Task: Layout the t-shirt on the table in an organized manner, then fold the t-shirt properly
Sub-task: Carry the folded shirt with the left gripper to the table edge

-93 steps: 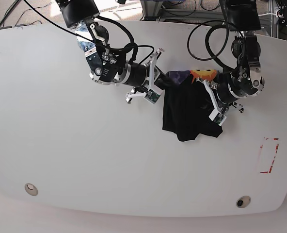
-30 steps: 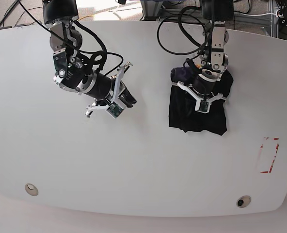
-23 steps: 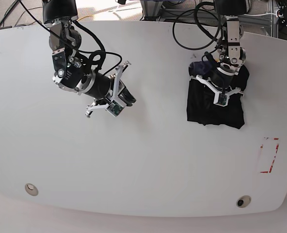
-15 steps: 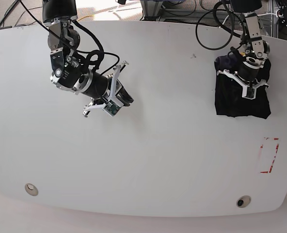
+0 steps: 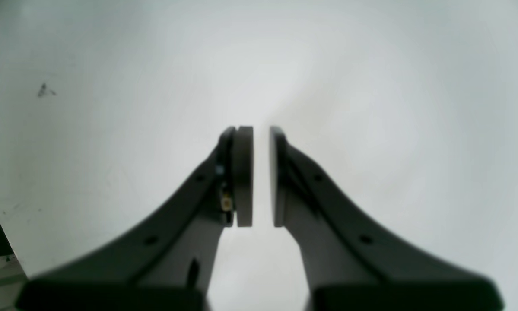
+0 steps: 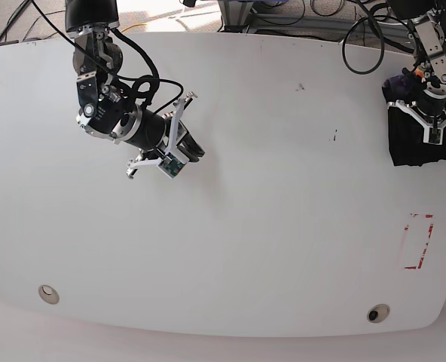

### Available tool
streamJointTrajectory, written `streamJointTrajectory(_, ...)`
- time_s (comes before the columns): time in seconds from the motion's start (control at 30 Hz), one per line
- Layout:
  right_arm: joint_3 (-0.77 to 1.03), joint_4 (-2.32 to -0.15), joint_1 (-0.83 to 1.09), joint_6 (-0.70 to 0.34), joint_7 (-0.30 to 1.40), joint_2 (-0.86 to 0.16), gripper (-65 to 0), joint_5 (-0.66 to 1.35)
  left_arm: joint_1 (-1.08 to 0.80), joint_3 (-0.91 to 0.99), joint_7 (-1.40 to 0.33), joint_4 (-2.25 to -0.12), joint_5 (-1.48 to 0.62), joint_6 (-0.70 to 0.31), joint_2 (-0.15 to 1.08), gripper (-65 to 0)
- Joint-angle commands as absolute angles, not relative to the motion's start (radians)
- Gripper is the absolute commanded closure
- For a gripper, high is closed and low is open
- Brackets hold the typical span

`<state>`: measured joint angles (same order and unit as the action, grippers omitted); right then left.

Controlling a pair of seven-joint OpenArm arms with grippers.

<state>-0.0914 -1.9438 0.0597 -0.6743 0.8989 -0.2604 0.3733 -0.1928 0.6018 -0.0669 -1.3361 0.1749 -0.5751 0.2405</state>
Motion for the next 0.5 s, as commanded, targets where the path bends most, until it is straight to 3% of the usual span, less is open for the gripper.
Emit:
streamJointTrajectory(0.0,-0.088,-1.965,0.047,-0.676,0.877,-0.265,-5.7,0.390,-0.180,0.604,-0.082,-1.415,0.166,-0.591,0.242,0.0)
streamJointTrajectory(0.47,-0.088,-1.965,0.047,-0.676,0.877,-0.265,-5.7,0.389,-0.203,0.607,-0.312,-1.716,0.170,-0.698,0.028,0.0)
